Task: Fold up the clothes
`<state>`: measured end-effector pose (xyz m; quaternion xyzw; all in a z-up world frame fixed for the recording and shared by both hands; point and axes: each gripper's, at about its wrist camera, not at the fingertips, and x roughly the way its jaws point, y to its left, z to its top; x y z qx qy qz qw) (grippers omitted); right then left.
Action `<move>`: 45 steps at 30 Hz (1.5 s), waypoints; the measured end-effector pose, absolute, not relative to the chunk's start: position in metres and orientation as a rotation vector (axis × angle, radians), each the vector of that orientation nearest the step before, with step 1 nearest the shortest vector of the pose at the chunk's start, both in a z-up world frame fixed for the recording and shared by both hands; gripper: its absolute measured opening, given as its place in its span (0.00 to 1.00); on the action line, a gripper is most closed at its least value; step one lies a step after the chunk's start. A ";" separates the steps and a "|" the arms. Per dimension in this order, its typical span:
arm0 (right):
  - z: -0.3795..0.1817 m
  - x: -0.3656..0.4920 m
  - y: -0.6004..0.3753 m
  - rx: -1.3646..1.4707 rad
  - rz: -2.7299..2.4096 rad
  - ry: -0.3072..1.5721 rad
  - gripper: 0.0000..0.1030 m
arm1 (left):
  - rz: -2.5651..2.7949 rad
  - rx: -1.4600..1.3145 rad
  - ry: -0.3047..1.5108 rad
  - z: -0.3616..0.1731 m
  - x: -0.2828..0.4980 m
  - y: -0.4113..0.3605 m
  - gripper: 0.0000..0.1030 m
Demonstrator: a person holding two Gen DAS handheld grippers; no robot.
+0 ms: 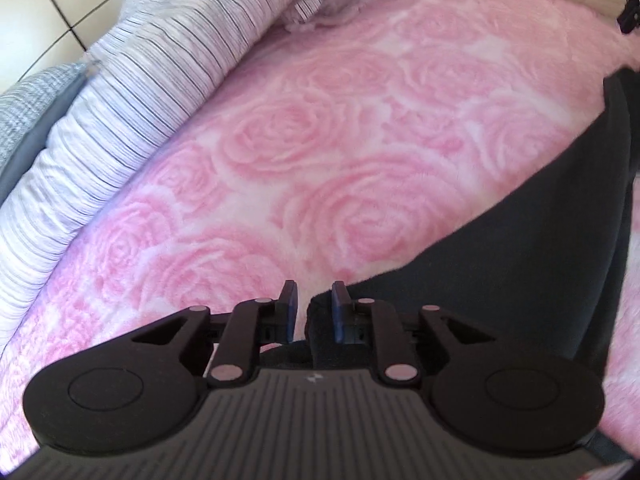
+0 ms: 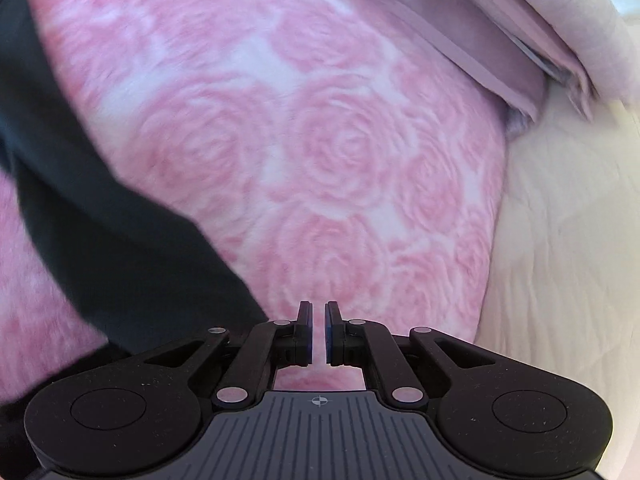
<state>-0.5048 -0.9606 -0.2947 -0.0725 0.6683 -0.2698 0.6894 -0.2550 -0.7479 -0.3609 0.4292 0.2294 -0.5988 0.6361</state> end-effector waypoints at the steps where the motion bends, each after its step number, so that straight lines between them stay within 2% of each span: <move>1: -0.289 -0.506 -0.965 -0.123 -0.630 1.475 0.03 | -1.360 0.969 0.523 -0.359 -0.256 -0.748 0.16; 7: -0.255 -0.515 -0.976 0.206 -0.658 1.360 0.04 | -1.472 0.911 0.456 -0.338 -0.317 -0.728 0.16; 9: -0.247 -0.510 -0.961 0.158 -0.592 1.347 0.05 | -1.572 0.925 0.418 -0.337 -0.356 -0.722 0.16; 10: -0.243 -0.507 -0.953 0.134 -0.559 1.340 0.19 | -1.623 0.935 0.408 -0.340 -0.377 -0.721 0.17; 11: -0.242 -0.503 -0.938 0.067 -0.514 1.343 0.48 | -1.670 0.947 0.398 -0.343 -0.396 -0.720 0.19; 12: -0.243 -0.499 -0.923 -0.007 -0.461 1.345 0.61 | -1.705 0.965 0.386 -0.348 -0.413 -0.720 0.21; 13: -0.246 -0.497 -0.907 -0.076 -0.406 1.349 0.69 | -1.729 0.980 0.379 -0.352 -0.424 -0.719 0.21; 18: -0.284 -0.488 -0.835 -0.388 -0.103 1.446 0.69 | -1.710 1.020 0.397 -0.358 -0.416 -0.710 0.21; 22: -0.323 -0.481 -0.811 -0.512 -0.027 1.506 0.68 | -1.694 1.052 0.411 -0.363 -0.410 -0.702 0.21; 24: -0.342 -0.478 -0.806 -0.564 -0.006 1.536 0.57 | -1.686 1.068 0.418 -0.366 -0.407 -0.698 0.21; 25: -0.351 -0.476 -0.805 -0.589 -0.009 1.550 0.45 | -1.682 1.075 0.422 -0.367 -0.405 -0.696 0.21; 26: -0.359 -0.474 -0.804 -0.614 -0.011 1.563 0.20 | -1.678 1.083 0.426 -0.369 -0.404 -0.694 0.21; 27: -0.364 -0.474 -0.804 -0.637 -0.005 1.586 0.06 | -1.674 1.091 0.429 -0.370 -0.402 -0.693 0.21; 28: -0.363 -0.475 -0.808 -0.642 0.006 1.600 0.03 | -1.670 1.099 0.433 -0.371 -0.401 -0.691 0.21; 34: -0.316 -0.491 -0.816 -0.650 0.085 1.662 0.03 | -1.710 1.156 0.455 -0.378 -0.397 -0.681 0.22; 39: -0.331 -0.510 -0.799 -0.754 0.169 1.640 0.03 | -1.749 1.179 0.501 -0.379 -0.401 -0.675 0.23; 42: -0.330 -0.507 -0.796 -0.723 0.150 1.667 0.04 | -1.739 1.153 0.528 -0.374 -0.402 -0.669 0.23; 43: -0.329 -0.507 -0.796 -0.711 0.142 1.676 0.05 | -1.734 1.142 0.535 -0.372 -0.402 -0.667 0.23; 45: -0.324 -0.505 -0.792 -0.672 0.150 1.697 0.16 | -1.719 1.119 0.546 -0.365 -0.402 -0.662 0.24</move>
